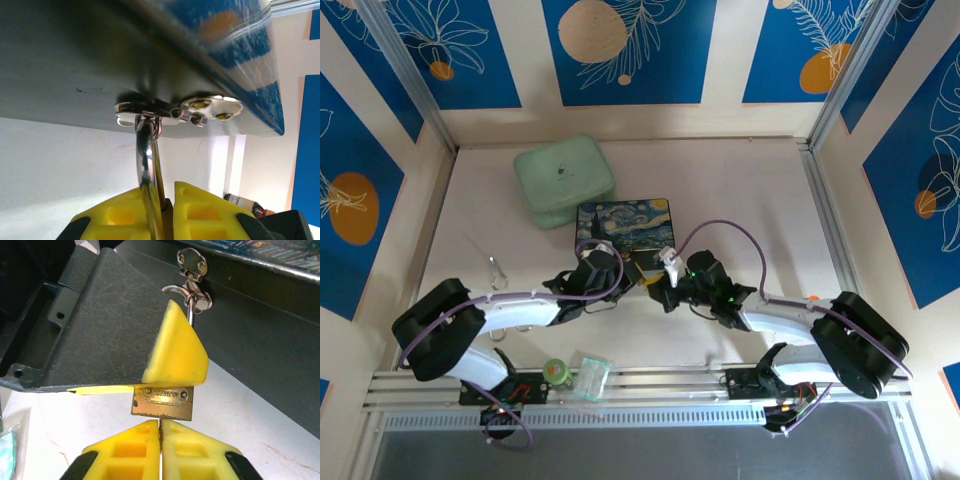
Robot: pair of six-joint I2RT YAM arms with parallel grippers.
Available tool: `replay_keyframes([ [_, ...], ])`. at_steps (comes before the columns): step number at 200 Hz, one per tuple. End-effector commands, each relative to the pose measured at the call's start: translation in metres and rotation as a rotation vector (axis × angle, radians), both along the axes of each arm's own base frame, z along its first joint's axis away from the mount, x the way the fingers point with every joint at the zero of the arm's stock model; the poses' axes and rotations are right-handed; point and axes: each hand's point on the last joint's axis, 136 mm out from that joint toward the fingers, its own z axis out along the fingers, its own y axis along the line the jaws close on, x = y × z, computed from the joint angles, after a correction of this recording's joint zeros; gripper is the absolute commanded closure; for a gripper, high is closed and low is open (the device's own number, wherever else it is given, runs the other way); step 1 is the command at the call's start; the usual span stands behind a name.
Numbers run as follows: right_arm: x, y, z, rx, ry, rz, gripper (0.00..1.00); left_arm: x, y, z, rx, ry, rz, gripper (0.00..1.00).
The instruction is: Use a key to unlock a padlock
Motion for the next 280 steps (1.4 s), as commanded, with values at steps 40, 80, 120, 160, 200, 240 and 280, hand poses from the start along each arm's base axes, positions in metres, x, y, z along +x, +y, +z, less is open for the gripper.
replay_keyframes([
  [40, 0.014, -0.03, -0.029, -0.045, 0.121, -0.151, 0.86, -0.009, -0.011, 0.02, -0.092, -0.012, -0.05, 1.0],
  [80, 0.016, -0.032, -0.029, -0.027, 0.146, -0.159, 0.85, -0.01, -0.01, 0.018, -0.091, -0.01, -0.049, 1.0],
  [120, 0.022, -0.037, -0.039, -0.056, 0.19, -0.207, 0.82, -0.01, -0.014, 0.017, -0.099, -0.006, -0.056, 1.0],
  [160, 0.03, -0.046, -0.046, -0.068, 0.229, -0.285, 0.78, -0.01, -0.012, 0.016, -0.091, -0.006, -0.053, 1.0],
  [200, 0.033, -0.049, -0.046, -0.036, 0.27, -0.31, 0.74, -0.011, -0.011, 0.016, -0.084, -0.01, -0.052, 1.0],
  [240, 0.034, -0.046, -0.044, -0.008, 0.3, -0.314, 0.66, -0.011, -0.011, 0.015, -0.051, -0.017, -0.057, 1.0],
  [280, 0.034, -0.046, -0.043, 0.016, 0.328, -0.323, 0.62, -0.012, -0.012, 0.01, -0.055, -0.007, -0.055, 1.0],
])
